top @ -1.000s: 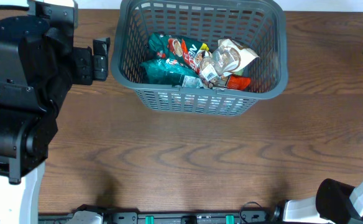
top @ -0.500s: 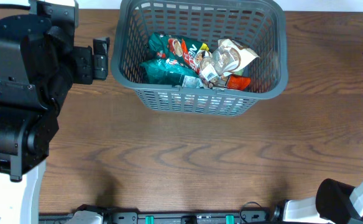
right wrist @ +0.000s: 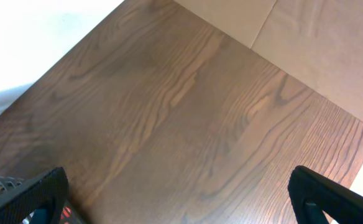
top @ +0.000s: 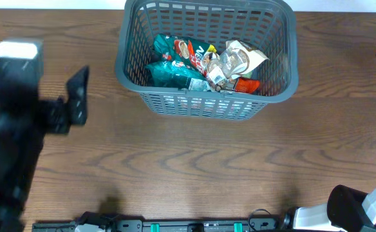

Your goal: Pack container

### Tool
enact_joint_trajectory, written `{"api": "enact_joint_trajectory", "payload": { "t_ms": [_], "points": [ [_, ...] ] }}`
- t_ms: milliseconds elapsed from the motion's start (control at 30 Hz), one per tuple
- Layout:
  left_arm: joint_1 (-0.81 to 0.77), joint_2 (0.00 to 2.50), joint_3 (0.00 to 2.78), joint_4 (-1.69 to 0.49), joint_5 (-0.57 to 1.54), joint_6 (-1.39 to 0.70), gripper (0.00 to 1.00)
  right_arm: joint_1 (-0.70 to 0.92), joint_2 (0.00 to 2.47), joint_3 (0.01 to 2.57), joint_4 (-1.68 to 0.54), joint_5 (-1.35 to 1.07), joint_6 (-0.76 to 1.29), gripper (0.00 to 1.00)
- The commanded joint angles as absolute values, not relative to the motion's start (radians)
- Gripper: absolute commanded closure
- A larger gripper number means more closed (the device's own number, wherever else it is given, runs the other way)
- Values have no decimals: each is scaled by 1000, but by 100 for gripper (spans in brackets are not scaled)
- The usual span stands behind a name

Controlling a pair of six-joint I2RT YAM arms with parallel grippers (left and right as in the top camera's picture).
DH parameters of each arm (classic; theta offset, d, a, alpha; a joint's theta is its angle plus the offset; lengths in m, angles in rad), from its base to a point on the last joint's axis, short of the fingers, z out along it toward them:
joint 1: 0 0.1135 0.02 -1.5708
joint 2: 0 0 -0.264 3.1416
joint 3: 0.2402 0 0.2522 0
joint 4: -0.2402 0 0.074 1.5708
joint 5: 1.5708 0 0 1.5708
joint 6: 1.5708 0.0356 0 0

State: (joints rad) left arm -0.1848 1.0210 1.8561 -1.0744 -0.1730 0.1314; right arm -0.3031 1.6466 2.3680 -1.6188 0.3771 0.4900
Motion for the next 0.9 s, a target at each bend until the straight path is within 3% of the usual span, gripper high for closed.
{"api": "enact_joint_trajectory", "payload": {
  "t_ms": [0,400,867],
  "points": [
    [-157,929,1781,-1061,-191,115,1,-307,1646,2367,-1620,385,501,1],
    [-30,528,1230,-758,-72,14,1,-307,1646,2367,-1620,385,501,1],
    [38,258,603,-381,20,-171,1,-307,1646,2367,-1620,385,501,1]
  ]
}}
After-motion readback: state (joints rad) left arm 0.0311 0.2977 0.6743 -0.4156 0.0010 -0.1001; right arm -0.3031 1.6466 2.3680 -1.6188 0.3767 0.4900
